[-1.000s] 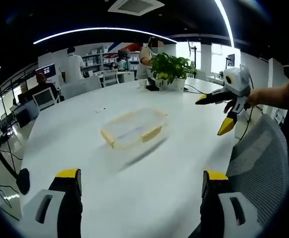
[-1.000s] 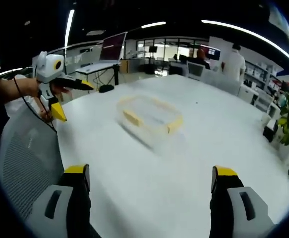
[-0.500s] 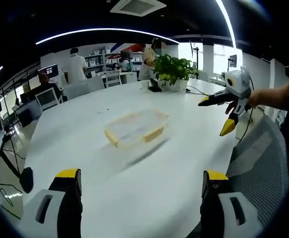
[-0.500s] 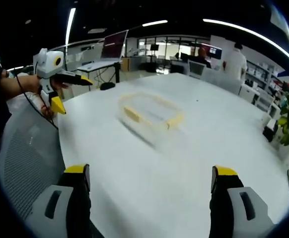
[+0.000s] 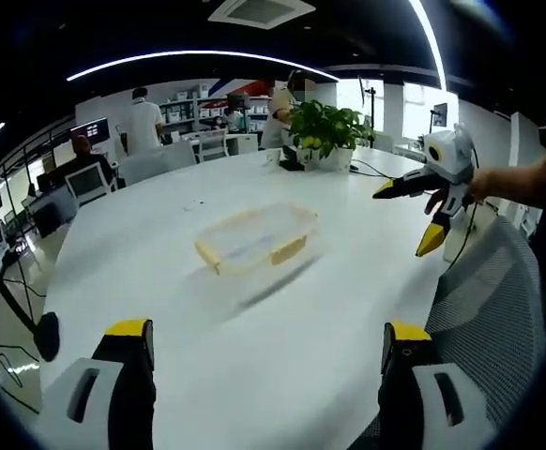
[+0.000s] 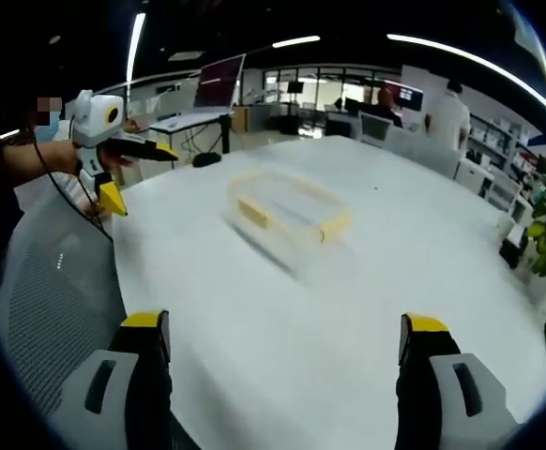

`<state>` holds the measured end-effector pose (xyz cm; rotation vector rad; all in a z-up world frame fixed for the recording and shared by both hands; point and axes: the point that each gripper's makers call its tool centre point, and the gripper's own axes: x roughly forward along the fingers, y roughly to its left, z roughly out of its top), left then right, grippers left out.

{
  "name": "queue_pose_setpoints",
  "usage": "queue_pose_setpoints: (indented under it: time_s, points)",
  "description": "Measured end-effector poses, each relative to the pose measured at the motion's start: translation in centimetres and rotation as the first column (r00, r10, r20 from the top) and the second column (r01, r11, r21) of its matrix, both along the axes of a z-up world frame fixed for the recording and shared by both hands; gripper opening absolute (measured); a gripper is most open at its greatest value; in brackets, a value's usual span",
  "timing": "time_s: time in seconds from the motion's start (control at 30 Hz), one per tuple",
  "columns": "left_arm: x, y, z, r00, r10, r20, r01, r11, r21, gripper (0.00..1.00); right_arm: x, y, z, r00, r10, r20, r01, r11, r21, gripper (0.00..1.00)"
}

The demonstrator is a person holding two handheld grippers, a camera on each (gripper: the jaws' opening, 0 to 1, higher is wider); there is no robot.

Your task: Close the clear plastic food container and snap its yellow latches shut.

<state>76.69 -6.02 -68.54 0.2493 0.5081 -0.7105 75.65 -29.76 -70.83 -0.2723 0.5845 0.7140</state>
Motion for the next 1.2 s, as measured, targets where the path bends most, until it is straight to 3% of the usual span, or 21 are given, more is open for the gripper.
queue_pose_setpoints:
  time_s: [1.2]
  points:
    - [-0.28, -0.09, -0.36, 1.0, -0.015, -0.008, 0.016, 1.0, 0.011, 0.99, -0.19, -0.13, -0.37, 1.0, 0.014, -0.011, -0.014, 1.0, -0.021, 1.0]
